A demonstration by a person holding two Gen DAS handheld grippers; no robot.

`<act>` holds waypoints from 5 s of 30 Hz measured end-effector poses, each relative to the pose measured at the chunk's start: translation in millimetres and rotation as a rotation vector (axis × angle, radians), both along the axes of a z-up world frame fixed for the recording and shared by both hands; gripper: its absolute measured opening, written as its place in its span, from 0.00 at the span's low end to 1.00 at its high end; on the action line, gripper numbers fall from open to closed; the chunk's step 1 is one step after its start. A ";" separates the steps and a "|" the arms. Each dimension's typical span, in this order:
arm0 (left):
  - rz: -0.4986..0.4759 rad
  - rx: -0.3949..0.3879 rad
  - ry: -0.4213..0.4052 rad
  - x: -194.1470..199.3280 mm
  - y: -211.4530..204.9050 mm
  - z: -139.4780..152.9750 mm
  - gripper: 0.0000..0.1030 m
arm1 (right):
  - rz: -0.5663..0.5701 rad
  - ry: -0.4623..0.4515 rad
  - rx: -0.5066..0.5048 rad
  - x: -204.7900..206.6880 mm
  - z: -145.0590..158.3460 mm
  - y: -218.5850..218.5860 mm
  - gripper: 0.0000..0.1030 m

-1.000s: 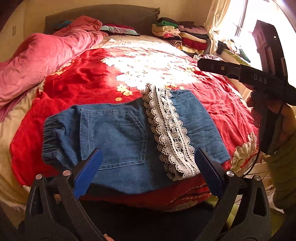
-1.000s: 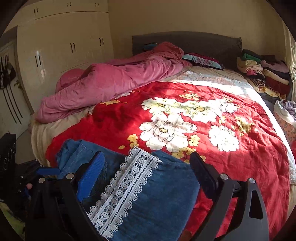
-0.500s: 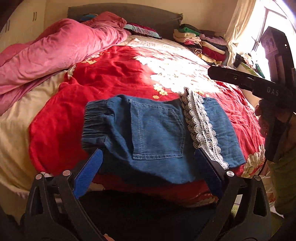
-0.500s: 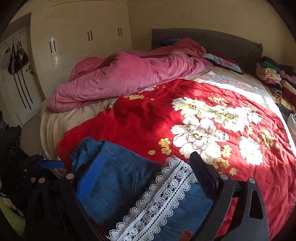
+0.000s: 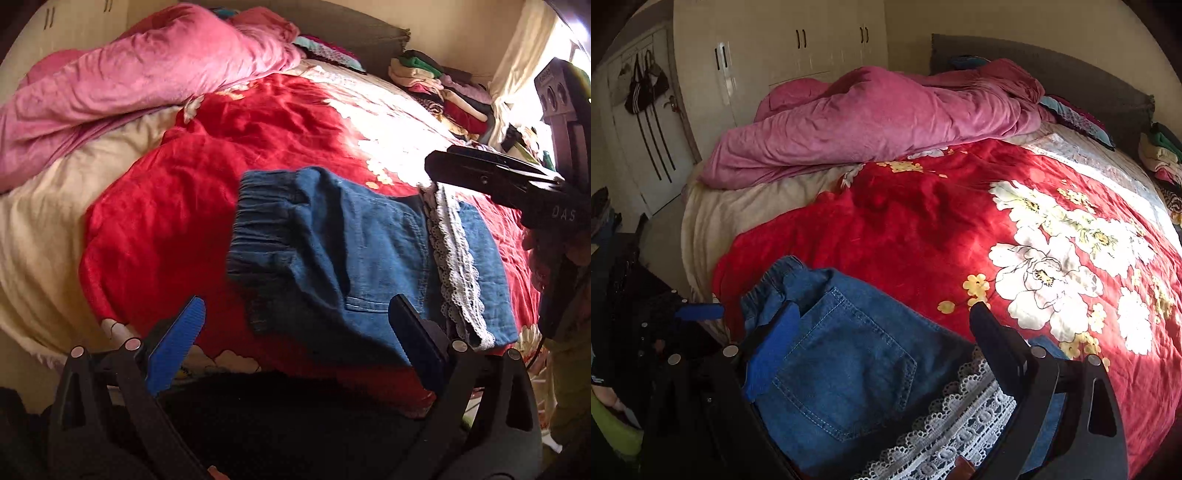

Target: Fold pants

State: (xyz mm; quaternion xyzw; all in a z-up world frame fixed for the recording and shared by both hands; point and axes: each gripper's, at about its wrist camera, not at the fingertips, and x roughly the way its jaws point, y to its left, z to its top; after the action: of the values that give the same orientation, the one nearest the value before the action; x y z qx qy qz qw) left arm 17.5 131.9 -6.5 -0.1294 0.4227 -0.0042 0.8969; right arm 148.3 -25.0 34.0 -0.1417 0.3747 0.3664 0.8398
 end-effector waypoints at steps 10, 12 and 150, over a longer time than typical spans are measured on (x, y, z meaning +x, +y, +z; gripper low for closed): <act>0.051 -0.117 0.026 9.1 14.6 -19.9 0.81 | 0.127 0.053 -0.058 10.9 -18.3 40.1 0.90; 0.047 -0.141 0.032 12.1 15.1 -24.1 0.67 | 0.167 0.084 -0.062 14.1 -22.6 49.4 0.90; -0.346 -0.062 0.087 129.1 -131.7 -19.4 0.50 | 0.320 0.011 -0.203 -125.6 -92.7 -88.5 0.08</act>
State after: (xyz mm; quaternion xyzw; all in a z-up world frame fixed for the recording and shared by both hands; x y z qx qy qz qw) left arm 146.7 0.2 -25.9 -0.0824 0.4767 -0.1657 0.8594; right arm 22.7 -113.5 -58.7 -0.2815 0.3871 0.4563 0.7501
